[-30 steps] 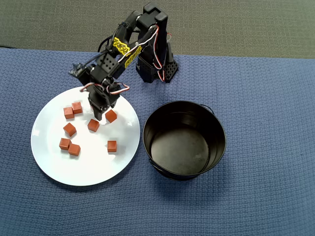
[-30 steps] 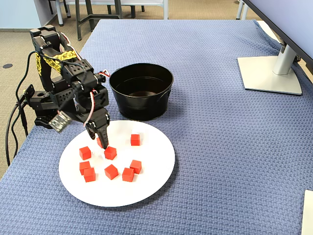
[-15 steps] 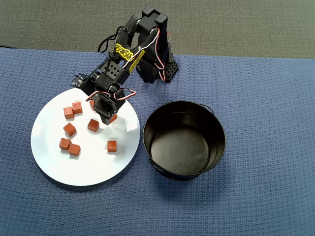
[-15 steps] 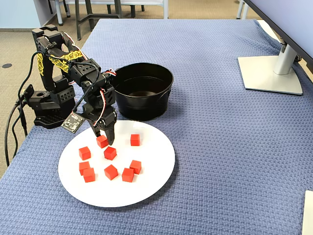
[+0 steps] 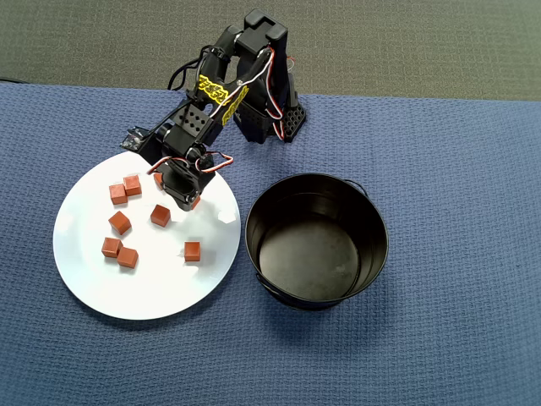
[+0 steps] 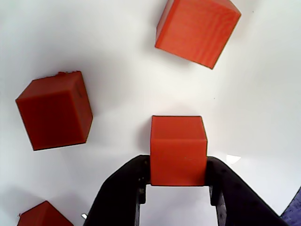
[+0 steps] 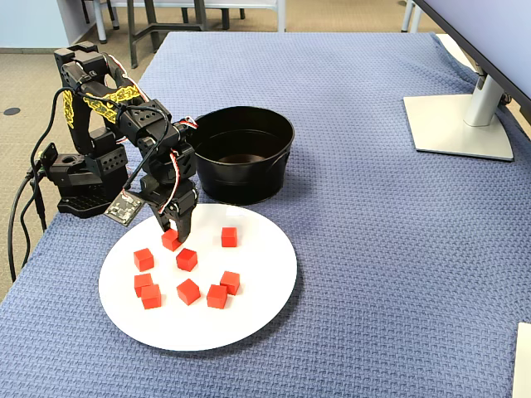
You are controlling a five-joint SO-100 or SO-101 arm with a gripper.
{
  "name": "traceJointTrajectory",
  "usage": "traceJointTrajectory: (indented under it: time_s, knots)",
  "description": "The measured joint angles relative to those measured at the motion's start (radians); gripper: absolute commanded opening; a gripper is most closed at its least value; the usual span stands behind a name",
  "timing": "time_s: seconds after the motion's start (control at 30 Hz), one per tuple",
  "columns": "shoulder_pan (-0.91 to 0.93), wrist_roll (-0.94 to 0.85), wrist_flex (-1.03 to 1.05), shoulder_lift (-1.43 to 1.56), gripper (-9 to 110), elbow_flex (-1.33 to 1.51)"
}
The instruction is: Pick up the red cubes from the white plate and place them in the black recipient
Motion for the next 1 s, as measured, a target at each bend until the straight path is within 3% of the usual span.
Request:
traceJointTrajectory:
  time_s: [0.33, 0.53, 0.7, 0.73, 0.8, 0.83, 0.93, 1.0]
  knots:
    - [-0.021, 0.066, 0.261, 0.213, 0, -0.152]
    - [-0.161, 0.16, 0.489, 0.36, 0, -0.393]
    - [-0.345, 0.278, 0.492, 0.416, 0, -0.492]
    - [-0.393, 0.301, 0.466, 0.417, 5, -0.489]
    - [-0.497, 0.327, 0.393, 0.413, 35, -0.459]
    - [-0.557, 0.325, 0.354, 0.399, 39, -0.44]
    - [-0.724, 0.295, 0.328, 0.351, 37, -0.434]
    - [-0.735, 0.273, 0.339, 0.368, 31, -0.446]
